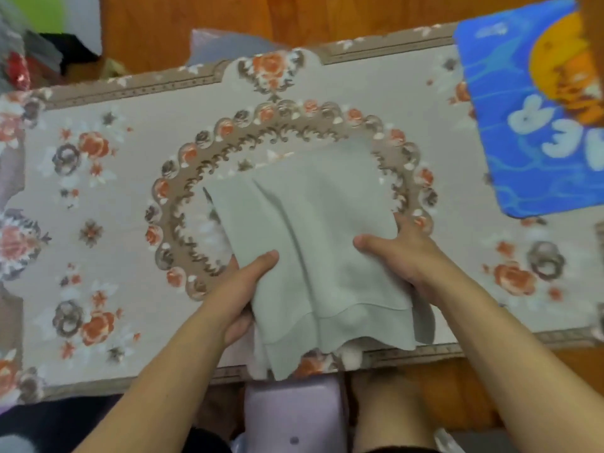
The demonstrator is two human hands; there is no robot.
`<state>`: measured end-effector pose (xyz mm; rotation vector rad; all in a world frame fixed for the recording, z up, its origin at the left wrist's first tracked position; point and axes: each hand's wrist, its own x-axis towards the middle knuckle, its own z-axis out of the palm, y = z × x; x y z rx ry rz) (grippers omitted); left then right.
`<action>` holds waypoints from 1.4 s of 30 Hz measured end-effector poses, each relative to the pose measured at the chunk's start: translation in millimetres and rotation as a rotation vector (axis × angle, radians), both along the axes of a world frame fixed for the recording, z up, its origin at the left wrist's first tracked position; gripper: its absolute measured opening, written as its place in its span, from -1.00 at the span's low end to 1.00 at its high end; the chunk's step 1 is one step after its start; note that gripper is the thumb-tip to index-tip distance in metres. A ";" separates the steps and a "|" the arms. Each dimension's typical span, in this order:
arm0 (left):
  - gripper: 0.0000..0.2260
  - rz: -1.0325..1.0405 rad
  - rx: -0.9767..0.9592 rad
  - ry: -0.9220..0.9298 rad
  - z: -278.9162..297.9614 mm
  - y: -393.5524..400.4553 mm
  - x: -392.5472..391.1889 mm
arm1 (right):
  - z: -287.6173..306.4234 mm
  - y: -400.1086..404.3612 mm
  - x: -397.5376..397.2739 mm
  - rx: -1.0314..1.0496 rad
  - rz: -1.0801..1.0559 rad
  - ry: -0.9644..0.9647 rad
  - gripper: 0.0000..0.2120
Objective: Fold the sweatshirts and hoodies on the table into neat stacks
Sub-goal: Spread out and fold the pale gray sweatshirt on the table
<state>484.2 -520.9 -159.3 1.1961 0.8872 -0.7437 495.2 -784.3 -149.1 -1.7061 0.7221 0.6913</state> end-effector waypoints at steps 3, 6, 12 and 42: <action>-0.63 -0.098 -0.021 -0.079 18.5 -94.8 17.5 | 27.0 -105.3 -6.3 -0.072 -0.070 -0.041 -0.54; -0.49 -0.214 -0.106 -0.087 26.8 -196.3 43.0 | 41.7 -211.0 -0.4 -0.142 -0.143 -0.071 -0.44; -0.39 -0.259 -0.149 -0.213 17.4 -362.9 115.5 | 46.2 -368.7 52.0 -0.245 -0.233 -0.192 -0.65; -0.41 -1.464 0.851 -0.750 -47.2 -298.5 50.4 | -53.1 -230.6 77.1 -0.944 0.794 -0.297 -0.43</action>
